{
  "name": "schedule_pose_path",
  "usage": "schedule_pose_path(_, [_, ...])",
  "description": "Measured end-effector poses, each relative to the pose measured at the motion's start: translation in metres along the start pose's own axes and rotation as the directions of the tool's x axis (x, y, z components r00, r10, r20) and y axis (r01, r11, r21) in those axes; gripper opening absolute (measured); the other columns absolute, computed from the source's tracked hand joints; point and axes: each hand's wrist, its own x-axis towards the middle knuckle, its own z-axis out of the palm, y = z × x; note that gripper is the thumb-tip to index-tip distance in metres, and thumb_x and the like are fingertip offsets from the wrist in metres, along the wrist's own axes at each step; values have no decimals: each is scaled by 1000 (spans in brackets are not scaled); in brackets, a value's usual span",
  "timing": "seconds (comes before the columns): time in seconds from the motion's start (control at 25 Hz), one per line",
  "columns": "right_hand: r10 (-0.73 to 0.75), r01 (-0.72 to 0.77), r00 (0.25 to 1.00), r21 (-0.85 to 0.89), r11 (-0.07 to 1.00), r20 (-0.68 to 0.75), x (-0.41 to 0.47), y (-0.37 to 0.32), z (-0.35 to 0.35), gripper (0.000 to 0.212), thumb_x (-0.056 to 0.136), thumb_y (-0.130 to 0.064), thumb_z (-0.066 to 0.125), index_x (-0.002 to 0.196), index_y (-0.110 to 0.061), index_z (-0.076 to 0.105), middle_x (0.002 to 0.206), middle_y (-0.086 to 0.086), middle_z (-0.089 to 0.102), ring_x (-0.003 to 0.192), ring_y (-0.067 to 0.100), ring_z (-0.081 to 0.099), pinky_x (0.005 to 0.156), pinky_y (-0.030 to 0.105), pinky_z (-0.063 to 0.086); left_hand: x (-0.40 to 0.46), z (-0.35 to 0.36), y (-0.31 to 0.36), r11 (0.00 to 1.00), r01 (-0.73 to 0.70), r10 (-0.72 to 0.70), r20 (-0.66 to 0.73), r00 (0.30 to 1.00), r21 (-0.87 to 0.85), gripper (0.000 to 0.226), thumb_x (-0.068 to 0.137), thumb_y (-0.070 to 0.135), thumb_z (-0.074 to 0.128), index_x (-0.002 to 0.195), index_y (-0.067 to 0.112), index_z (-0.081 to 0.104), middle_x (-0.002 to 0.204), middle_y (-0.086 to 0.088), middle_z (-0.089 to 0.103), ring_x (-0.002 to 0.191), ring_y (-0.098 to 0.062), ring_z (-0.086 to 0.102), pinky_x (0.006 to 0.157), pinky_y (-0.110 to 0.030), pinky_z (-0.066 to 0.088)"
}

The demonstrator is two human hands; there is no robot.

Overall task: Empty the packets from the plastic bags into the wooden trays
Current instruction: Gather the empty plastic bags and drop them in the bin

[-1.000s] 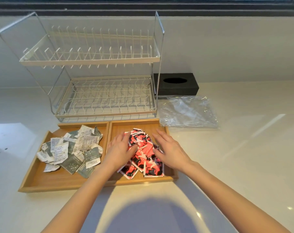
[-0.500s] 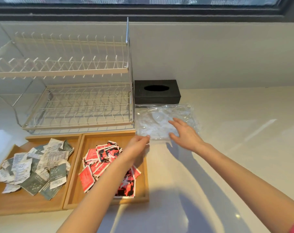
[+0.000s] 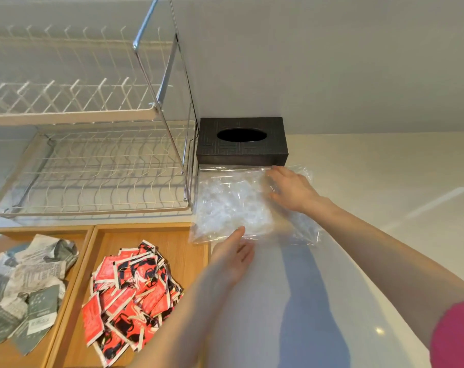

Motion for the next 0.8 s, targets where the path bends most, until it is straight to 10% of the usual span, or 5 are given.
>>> schedule_pose_path(0.36, [29, -23, 997, -78, 997, 77, 9, 6, 9, 76, 76, -36, 63, 140, -19, 26, 148, 11, 21, 134, 31, 18, 109, 42, 18, 0, 3, 0, 987, -98, 107, -66, 992, 125, 21, 88, 8, 51, 66, 10, 49, 63, -5, 48, 59, -15, 47, 61, -23, 42])
schedule_pose_path(0.8, [33, -66, 996, 419, 906, 85, -27, 11, -9, 73, 84, -54, 47, 144, -24, 17, 150, 10, 31, 137, 27, 30, 110, 37, 24, -31, -21, -2, 766, -401, 354, 191, 915, 503, 21, 75, 4, 56, 86, 18, 43, 59, 5, 61, 59, -8, 52, 63, -18, 44])
